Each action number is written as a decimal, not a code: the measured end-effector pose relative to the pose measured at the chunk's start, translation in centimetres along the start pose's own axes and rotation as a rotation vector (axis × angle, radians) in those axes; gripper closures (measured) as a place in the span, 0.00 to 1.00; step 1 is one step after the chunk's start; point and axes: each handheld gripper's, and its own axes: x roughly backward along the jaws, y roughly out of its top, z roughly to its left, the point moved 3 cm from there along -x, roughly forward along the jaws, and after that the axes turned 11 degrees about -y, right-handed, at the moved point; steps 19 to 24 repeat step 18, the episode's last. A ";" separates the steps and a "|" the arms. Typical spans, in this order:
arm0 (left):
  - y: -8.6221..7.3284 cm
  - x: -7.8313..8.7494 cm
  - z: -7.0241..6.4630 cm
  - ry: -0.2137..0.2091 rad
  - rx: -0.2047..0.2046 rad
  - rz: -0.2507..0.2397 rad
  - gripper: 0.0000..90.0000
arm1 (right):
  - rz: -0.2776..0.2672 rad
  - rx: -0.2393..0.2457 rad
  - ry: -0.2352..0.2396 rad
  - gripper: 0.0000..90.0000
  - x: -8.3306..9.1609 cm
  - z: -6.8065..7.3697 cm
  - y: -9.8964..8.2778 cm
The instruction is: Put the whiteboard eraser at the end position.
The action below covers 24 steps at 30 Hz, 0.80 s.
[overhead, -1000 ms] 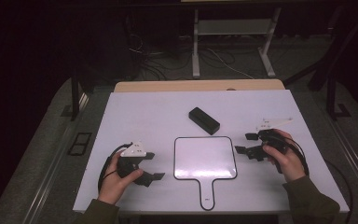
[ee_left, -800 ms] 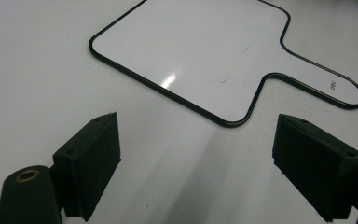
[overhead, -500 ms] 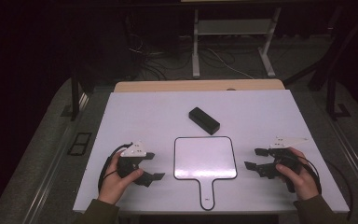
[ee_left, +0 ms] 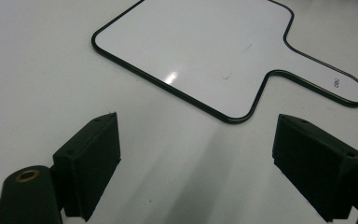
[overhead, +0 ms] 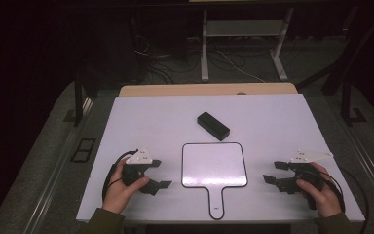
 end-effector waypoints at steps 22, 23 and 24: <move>0.1 0.0 0.2 0.005 0.005 0.000 0.16 | 0.006 0.015 0.000 0.27 0.0 0.0 -0.3; 0.1 0.0 0.2 0.005 0.005 0.000 0.16 | 0.006 0.015 0.000 0.27 0.0 0.0 -0.3; 0.1 0.0 0.2 0.005 0.005 0.000 0.16 | 0.006 0.015 0.000 0.27 0.0 0.0 -0.3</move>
